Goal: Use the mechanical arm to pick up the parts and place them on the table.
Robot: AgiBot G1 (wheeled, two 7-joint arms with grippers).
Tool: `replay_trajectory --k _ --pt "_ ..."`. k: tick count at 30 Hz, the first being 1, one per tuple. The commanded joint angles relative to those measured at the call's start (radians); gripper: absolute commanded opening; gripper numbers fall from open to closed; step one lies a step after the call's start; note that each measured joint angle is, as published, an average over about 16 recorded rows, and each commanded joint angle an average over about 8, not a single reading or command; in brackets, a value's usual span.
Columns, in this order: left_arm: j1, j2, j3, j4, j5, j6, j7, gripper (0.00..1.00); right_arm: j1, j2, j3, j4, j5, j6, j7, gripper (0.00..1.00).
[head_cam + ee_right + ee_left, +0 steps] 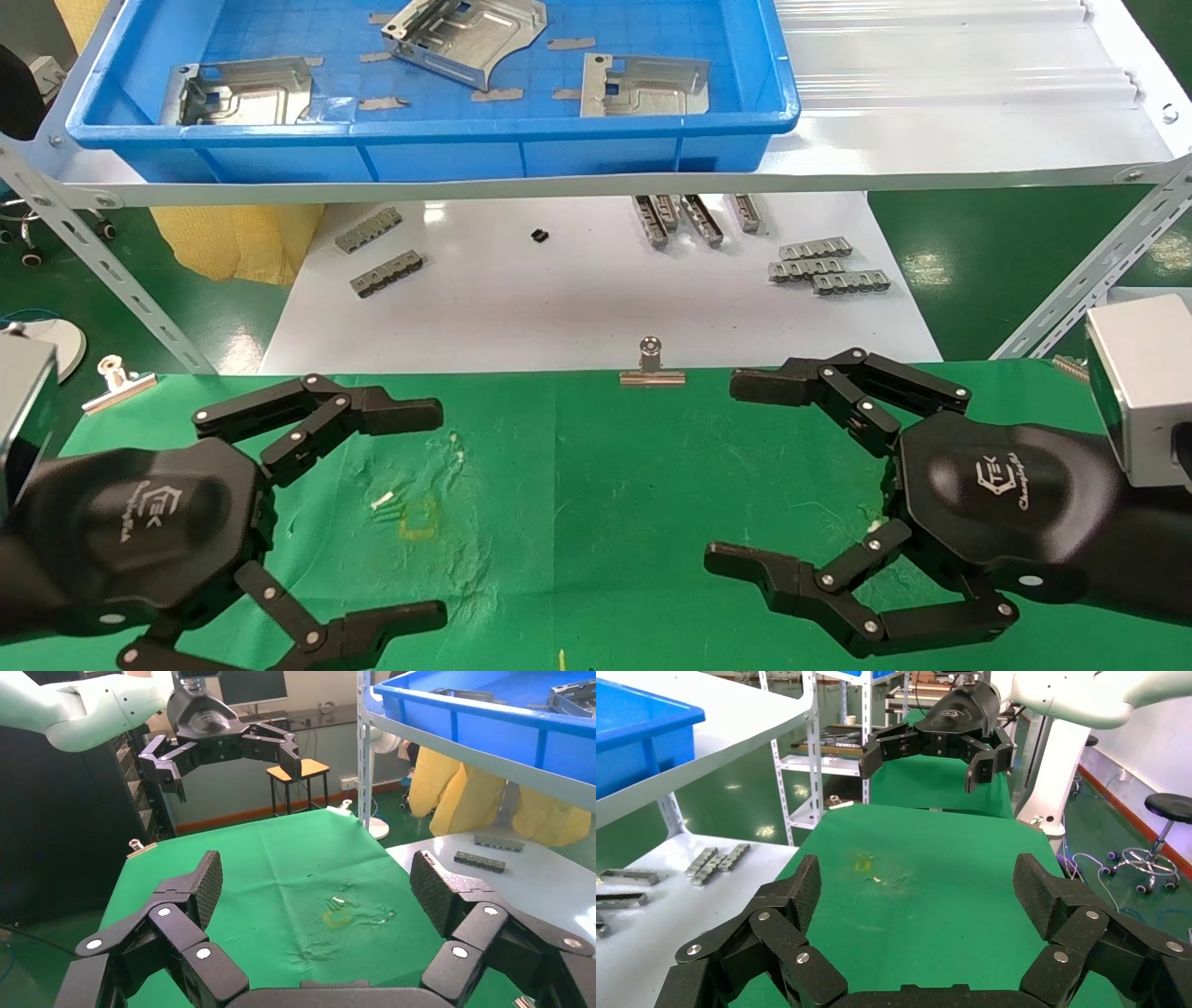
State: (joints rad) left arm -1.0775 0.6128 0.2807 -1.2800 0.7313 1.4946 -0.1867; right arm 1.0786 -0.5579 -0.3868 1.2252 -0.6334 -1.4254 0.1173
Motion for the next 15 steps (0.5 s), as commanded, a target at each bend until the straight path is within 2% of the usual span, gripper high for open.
replay_trajectory --k 1,15 --pt "0.000 0.000 0.000 0.000 0.000 0.000 0.000 1.00 0.000 0.000 0.000 0.000 0.000 0.000 0.000 0.00" --pt "0.000 0.000 0.000 0.000 0.000 0.000 0.000 1.00 0.000 0.000 0.000 0.000 0.000 0.000 0.000 0.00"
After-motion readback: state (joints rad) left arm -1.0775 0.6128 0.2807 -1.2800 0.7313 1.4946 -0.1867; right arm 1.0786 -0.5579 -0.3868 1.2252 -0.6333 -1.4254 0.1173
